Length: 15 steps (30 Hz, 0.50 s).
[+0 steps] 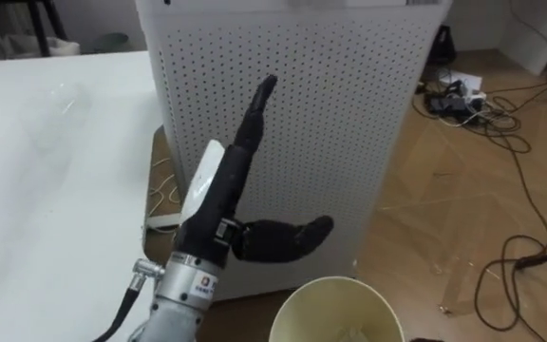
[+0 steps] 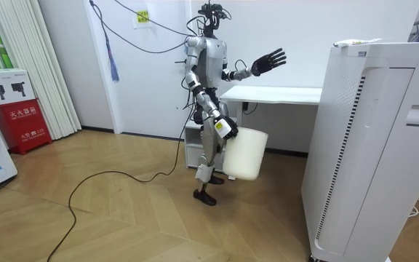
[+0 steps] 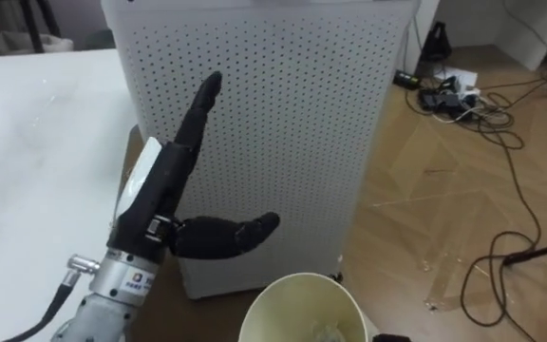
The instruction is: Pick garbage
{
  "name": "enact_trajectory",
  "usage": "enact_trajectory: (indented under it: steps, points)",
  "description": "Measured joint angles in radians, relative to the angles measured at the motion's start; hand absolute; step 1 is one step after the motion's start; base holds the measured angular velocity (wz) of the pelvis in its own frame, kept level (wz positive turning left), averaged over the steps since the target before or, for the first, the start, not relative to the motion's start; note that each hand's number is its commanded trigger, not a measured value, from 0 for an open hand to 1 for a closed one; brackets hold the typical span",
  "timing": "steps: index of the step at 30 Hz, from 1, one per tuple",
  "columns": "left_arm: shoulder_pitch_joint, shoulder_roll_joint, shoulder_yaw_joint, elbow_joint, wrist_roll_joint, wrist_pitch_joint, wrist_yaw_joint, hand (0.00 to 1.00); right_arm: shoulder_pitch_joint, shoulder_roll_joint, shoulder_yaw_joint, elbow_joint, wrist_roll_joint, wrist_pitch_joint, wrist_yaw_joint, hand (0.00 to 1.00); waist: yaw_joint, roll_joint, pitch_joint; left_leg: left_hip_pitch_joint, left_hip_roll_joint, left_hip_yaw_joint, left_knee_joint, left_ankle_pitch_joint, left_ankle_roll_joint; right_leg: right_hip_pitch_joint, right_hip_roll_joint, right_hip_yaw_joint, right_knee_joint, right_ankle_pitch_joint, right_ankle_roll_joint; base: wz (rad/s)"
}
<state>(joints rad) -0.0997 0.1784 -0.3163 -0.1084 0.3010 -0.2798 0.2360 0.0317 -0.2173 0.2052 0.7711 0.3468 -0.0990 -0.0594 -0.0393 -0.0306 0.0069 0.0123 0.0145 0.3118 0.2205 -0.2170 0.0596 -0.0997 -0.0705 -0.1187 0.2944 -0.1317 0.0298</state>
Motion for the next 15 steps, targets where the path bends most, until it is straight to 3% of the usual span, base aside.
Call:
enact_trajectory:
  steps: [3, 15]
  points:
    - [0.003, 0.004, 0.006, 0.000, 0.051, -0.003, 0.022, 0.00, 0.000, 0.002, 0.000, 0.010, -0.001, 0.000, 0.010, 1.00, 0.013, 0.000, 0.0001, -0.001, 0.002, 0.020, -0.015, -0.001, 0.001, -0.017, -0.005, -0.048, -0.001, 0.014, -0.007, -0.40]
    - [0.007, 0.049, 0.010, -0.065, 0.105, -0.012, 0.110, 0.00, -0.004, 0.000, 0.000, 0.022, -0.004, -0.016, 0.063, 1.00, 0.006, 0.003, 0.0038, 0.008, 0.007, 0.017, -0.023, 0.000, -0.002, -0.009, 0.005, -0.049, -0.032, 0.014, -0.007, -0.04]
